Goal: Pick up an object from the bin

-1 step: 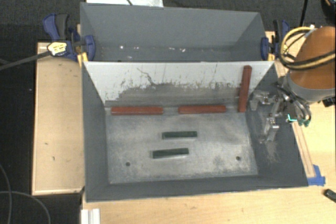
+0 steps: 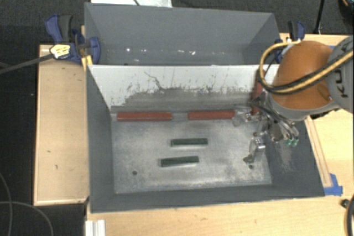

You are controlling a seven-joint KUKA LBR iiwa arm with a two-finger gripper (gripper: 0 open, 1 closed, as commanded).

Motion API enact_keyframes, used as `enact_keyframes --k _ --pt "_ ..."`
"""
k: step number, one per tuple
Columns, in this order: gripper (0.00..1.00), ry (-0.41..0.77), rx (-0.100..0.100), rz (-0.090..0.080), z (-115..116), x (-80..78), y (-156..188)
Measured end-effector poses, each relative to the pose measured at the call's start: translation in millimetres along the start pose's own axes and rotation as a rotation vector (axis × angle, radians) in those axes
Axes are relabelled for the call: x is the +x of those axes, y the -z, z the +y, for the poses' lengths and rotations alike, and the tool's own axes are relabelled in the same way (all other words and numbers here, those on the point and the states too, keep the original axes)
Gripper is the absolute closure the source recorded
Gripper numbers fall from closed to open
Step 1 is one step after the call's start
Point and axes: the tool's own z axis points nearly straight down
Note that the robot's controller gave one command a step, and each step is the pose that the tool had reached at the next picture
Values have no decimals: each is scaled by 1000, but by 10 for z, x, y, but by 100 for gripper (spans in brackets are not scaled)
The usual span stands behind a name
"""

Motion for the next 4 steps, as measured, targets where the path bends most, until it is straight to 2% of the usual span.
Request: enact_keyframes --k 1,2,3,4 --pt "0 97 -1 -2 775 -477 -694" --pt "100 94 4 -4 719 -477 -663" --pt "0 97 4 -4 719 -477 -663" --pt "0 265 8 -13 378 -622 1382"
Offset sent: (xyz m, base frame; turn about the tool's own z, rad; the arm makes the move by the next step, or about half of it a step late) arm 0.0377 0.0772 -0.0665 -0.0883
